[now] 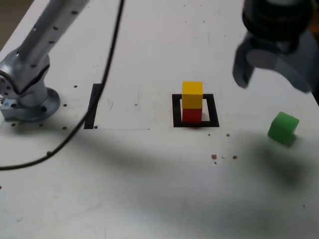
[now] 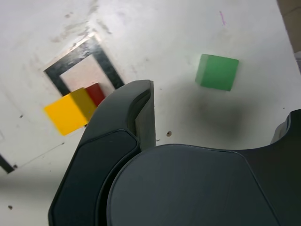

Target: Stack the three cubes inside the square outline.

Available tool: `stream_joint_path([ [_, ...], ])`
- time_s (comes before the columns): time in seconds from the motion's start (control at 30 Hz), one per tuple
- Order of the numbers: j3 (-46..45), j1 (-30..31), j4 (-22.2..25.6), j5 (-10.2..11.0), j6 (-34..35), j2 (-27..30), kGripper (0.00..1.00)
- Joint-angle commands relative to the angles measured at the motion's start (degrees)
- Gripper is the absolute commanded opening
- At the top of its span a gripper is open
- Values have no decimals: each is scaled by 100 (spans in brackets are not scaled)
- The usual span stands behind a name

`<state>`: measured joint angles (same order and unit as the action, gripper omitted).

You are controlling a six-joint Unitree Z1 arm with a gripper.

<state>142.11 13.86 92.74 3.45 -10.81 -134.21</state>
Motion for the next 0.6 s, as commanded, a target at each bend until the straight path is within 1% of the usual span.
stream_joint_path([
  [0.0,186,12,120,-24,-140,-187,100],
  [0.2,395,-101,122,-147,-562,-698,100],
  [0.4,655,-155,122,-195,-907,-1090,99],
  [0.57,947,-174,122,-273,-1098,-1444,95],
])
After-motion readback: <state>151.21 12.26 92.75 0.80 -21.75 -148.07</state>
